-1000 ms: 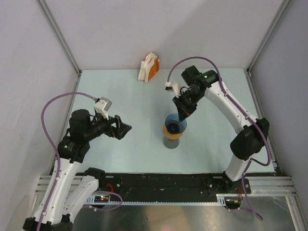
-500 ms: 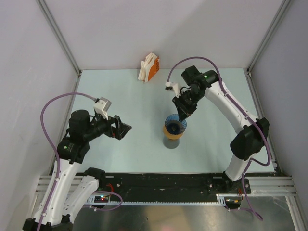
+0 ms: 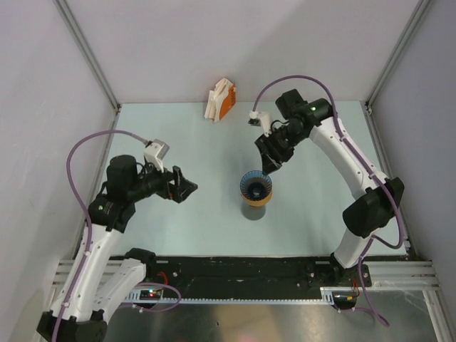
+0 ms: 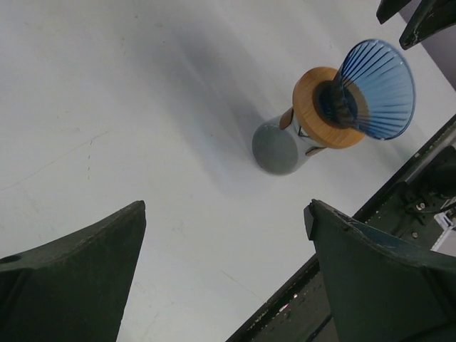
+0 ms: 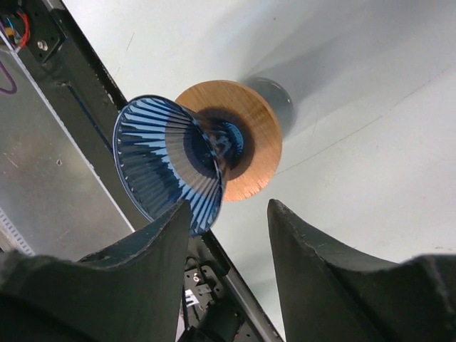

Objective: Place the coffee filter in the dripper
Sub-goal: Place the coffee dripper in the dripper holder, then adjust the coffee dripper in the dripper holder.

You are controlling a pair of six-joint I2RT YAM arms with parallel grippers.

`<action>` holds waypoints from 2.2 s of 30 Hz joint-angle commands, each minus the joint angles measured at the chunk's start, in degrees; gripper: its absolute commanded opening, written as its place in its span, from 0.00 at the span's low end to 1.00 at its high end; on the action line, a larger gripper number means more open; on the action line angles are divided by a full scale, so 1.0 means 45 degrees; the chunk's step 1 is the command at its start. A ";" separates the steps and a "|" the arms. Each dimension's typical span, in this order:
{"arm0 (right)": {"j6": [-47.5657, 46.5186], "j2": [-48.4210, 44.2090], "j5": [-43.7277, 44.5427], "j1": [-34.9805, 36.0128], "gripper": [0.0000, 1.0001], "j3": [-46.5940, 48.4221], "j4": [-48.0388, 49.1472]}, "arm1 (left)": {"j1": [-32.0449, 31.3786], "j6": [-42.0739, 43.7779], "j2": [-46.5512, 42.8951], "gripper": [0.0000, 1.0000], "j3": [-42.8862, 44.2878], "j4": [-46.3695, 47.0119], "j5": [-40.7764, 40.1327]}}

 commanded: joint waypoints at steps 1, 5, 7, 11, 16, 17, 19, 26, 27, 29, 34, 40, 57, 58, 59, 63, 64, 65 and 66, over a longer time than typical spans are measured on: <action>-0.0619 -0.1044 -0.1220 -0.1172 0.53 0.0144 -0.2288 | -0.0345 -0.0193 0.1211 0.99 0.1445 0.0666 0.0919; -0.0593 -0.1581 -0.2725 -0.2229 0.57 -0.0599 -0.1679 | -0.2010 -0.0209 0.2430 0.99 0.2275 0.1200 0.0547; -0.0430 -0.2074 -0.3331 -0.2432 0.60 -0.1163 -0.1189 | -0.2651 -0.0269 0.2999 0.99 0.2506 0.1553 0.0431; 0.0372 -0.3273 -0.3773 -0.2341 0.64 -0.2968 0.0613 | -0.3426 -0.0410 0.4379 0.98 0.2936 0.1892 0.0355; 0.1516 -0.4012 -0.3303 -0.1937 0.62 -0.4648 0.2533 | -0.4305 -0.0661 0.5705 0.96 0.3156 0.2363 0.0440; 0.1687 -0.3994 -0.3203 -0.1873 0.61 -0.4777 0.2716 | -0.4471 -0.0738 0.5944 0.95 0.3173 0.2466 0.0465; 0.1966 -0.3893 -0.3050 -0.1801 0.60 -0.4927 0.3001 | -0.4688 -0.0904 0.6373 0.93 0.3219 0.2651 0.0470; 0.2710 -0.3247 -0.2784 -0.1720 0.52 -0.5132 0.3613 | -0.4902 -0.1259 0.7288 0.85 0.3532 0.2919 0.0305; 0.2801 -0.3172 -0.2768 -0.1716 0.52 -0.5146 0.3706 | -0.4906 -0.1321 0.7410 0.85 0.3585 0.2930 0.0349; 0.2973 -0.3072 -0.2741 -0.1737 0.50 -0.5170 0.3863 | -0.4909 -0.1489 0.7657 0.84 0.3718 0.2953 0.0509; 0.3301 -0.2858 -0.2798 -0.1901 0.46 -0.5247 0.4196 | -0.4914 -0.1785 0.8267 0.77 0.4045 0.3047 0.0876; 0.3443 -0.2648 -0.2654 -0.2045 0.36 -0.5228 0.4359 | -0.4930 -0.2033 0.8688 0.73 0.4232 0.3241 0.1120; 0.3518 -0.2284 -0.2344 -0.2022 0.23 -0.5214 0.4440 | -0.5006 -0.2411 0.9381 0.56 0.4393 0.3517 0.1505; 0.3479 -0.2290 -0.2284 -0.1974 0.23 -0.5245 0.4461 | -0.5036 -0.2424 0.9413 0.55 0.4377 0.3532 0.1496; 0.3459 -0.2293 -0.2186 -0.1931 0.23 -0.5261 0.4472 | -0.5080 -0.2430 0.9459 0.54 0.4349 0.3549 0.1501; 0.3382 -0.2318 -0.1901 -0.1823 0.21 -0.5341 0.4530 | -0.5213 -0.2417 0.9617 0.50 0.4195 0.3625 0.1473; 0.3362 -0.2317 -0.1857 -0.1816 0.21 -0.5367 0.4545 | -0.5237 -0.2417 0.9629 0.49 0.4151 0.3644 0.1450; 0.3352 -0.2326 -0.1806 -0.1803 0.20 -0.5390 0.4563 | -0.5259 -0.2417 0.9654 0.47 0.4080 0.3673 0.1459; 0.3347 -0.2321 -0.1771 -0.1796 0.19 -0.5421 0.4581 | -0.5260 -0.2398 0.9677 0.45 0.4035 0.3717 0.1434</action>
